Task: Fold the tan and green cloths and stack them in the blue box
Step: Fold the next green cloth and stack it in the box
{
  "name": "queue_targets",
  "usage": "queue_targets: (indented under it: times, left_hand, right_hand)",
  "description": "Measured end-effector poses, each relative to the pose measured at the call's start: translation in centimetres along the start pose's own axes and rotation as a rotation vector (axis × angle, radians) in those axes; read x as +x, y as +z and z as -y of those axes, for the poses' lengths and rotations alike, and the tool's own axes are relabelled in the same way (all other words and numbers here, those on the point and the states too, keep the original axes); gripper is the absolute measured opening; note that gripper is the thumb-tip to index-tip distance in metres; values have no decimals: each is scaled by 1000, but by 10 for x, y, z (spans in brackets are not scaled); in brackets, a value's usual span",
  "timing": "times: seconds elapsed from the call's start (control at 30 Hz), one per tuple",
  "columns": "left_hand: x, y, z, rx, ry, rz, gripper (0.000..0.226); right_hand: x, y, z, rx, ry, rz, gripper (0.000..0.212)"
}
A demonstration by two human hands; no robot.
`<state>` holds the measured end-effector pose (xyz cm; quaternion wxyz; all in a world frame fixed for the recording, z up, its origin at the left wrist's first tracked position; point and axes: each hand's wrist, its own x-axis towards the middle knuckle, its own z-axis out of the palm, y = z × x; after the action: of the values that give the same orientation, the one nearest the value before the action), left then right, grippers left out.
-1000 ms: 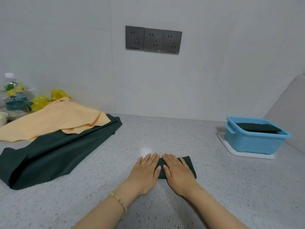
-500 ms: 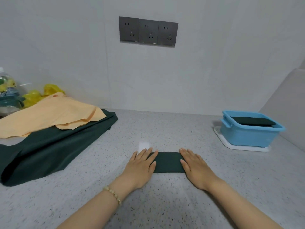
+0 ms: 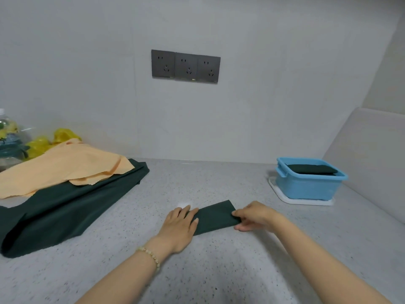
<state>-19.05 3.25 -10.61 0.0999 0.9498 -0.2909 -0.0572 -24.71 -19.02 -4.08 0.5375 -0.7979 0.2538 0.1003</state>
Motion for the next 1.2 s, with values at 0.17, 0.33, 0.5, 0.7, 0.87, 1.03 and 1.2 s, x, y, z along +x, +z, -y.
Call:
queue_targets:
  times: [0.17,0.33,0.5,0.7,0.87,1.03,1.2]
  left_hand:
    - [0,1,-3,-99,26,22,54]
    - [-3,0,4,-259,86,5,55]
    - [15,-33,-24,-905,-99,-117,68]
    - [55,-85,-93,-1870,-162,371,49]
    - [102,-105,-158,-1728,-56,206,34]
    - [161,-120,-216,-1538,-7,85,34]
    - [213,-113,-256,-1305,-88,-129,39]
  right_hand:
    - [2,19,12,503,32,-17,22]
    - [1,27,18,454,58,58,30]
    - [-9,-17,26,613,-123,83,14]
    - [-28,-111,31,821,-277,35,14]
    - [-34,-180,22,790,-293,-113,10]
    - [-25,-253,17,600,-365,-378,22]
    - [12,-301,10,236,-437,-746,32]
